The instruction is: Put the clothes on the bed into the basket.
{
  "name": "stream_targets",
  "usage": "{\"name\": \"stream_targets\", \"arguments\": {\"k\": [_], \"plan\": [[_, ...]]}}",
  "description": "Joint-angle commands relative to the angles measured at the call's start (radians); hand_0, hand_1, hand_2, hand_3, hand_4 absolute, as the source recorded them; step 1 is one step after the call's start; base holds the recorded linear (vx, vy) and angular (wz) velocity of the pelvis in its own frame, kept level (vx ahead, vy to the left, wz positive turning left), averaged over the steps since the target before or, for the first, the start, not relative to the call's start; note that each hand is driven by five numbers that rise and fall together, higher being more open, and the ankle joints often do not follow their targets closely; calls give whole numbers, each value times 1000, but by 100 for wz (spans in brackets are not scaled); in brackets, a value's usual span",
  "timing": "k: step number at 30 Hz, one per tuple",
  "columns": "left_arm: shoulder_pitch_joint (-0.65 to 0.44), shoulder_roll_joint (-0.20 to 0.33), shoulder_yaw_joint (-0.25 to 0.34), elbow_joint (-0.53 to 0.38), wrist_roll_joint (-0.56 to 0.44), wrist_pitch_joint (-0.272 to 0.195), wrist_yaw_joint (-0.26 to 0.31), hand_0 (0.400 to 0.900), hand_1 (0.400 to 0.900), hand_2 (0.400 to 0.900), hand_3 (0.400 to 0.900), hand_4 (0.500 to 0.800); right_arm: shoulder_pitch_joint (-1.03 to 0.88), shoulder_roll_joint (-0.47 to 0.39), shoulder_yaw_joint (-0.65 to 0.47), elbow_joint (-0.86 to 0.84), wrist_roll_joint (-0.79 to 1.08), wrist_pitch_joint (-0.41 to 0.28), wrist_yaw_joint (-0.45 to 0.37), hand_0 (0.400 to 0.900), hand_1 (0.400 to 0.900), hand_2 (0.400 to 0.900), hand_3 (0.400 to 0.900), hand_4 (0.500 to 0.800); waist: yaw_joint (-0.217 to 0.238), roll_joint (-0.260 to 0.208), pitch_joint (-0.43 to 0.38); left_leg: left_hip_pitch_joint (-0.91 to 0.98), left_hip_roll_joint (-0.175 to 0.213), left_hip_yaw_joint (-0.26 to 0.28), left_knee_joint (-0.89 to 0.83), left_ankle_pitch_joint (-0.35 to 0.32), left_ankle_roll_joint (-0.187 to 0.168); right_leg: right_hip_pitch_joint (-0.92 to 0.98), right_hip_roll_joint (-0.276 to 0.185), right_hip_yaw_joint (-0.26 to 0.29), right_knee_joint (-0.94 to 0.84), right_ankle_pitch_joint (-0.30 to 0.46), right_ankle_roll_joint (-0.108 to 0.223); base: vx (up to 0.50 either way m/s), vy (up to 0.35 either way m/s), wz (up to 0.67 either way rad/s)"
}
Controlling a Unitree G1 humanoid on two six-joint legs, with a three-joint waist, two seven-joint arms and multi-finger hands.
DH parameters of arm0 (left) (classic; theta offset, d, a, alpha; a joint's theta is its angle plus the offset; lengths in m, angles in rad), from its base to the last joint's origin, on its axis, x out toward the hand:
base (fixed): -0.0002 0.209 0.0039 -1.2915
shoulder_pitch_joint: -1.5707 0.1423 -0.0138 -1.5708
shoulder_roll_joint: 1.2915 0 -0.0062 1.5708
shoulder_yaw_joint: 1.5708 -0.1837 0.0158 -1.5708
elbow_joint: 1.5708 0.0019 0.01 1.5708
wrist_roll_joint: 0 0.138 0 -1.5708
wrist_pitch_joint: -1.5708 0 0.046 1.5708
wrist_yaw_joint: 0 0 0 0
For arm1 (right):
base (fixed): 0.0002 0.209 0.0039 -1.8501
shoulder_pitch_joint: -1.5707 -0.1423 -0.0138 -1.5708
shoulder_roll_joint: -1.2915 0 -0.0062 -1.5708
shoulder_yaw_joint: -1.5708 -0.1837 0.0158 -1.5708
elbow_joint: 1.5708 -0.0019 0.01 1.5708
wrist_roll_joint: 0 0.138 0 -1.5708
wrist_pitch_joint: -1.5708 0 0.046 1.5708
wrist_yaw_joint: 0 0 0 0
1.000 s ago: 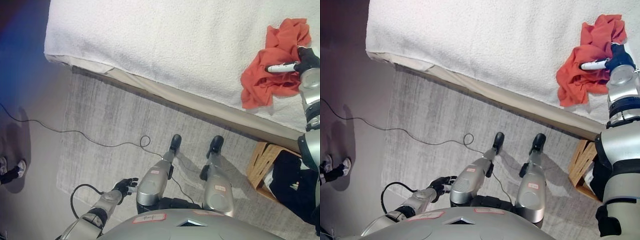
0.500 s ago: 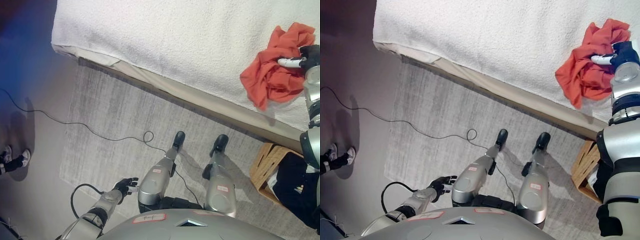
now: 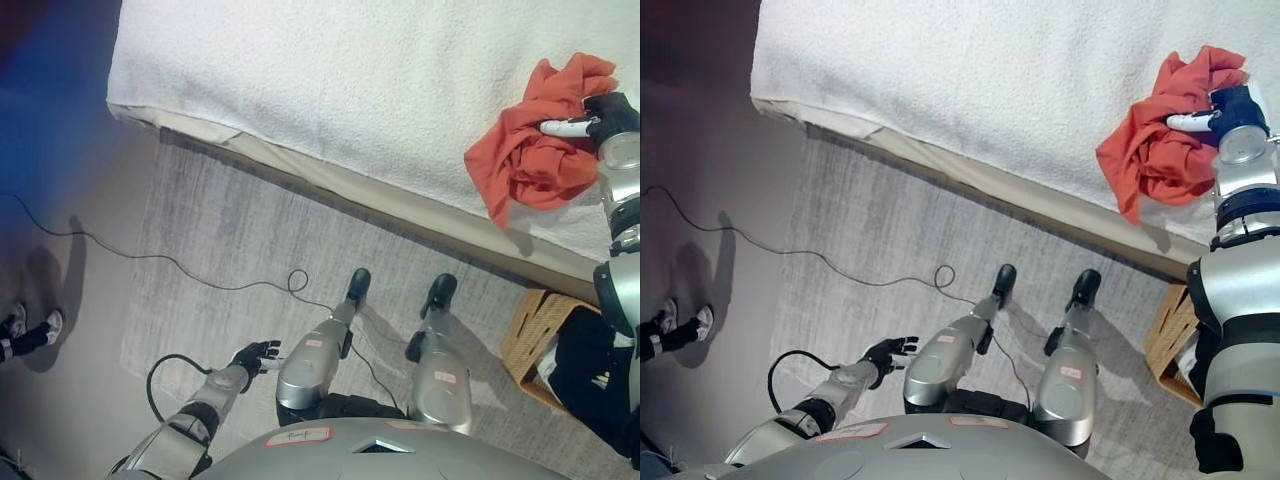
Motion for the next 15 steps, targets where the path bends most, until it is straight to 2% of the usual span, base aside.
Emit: {"name": "stream_targets", "arguments": {"k": [1,8,9,15], "plan": [[21,47,-24,131,5,23,19,900,900,900,900,800,-54,-1,67,-25,-28,-31,-19,400,400,400,400,500,-38,-139,-109,-6,-21,99,59,-124,38,21,-72,149,27,-72,69,25,28,-67],[14,79,51,178,6,29,25,900,900,900,900,800,-64,-6,86,-28,-69,-20,4,400,400,400,400,500,-85,-255,-184,114,13,233,80,-199,57,54,-29,254,35,-64,76,48,5,-72],[14,79,51,178,6,29,25,900,900,900,900,800,-64,-6,86,-28,-69,-20,4,400,400,400,400,500,-83,-255,-183,116,14,236,79,-200,57,55,-28,257,35,-64,76,46,14,-53],[39,106,109,203,16,35,27,900,900,900,900,800,-30,-40,85,-9,-107,-13,32,400,400,400,400,500,-121,-302,-256,224,31,345,86,-247,72,87,12,350,40,-63,89,33,19,-69]]}}
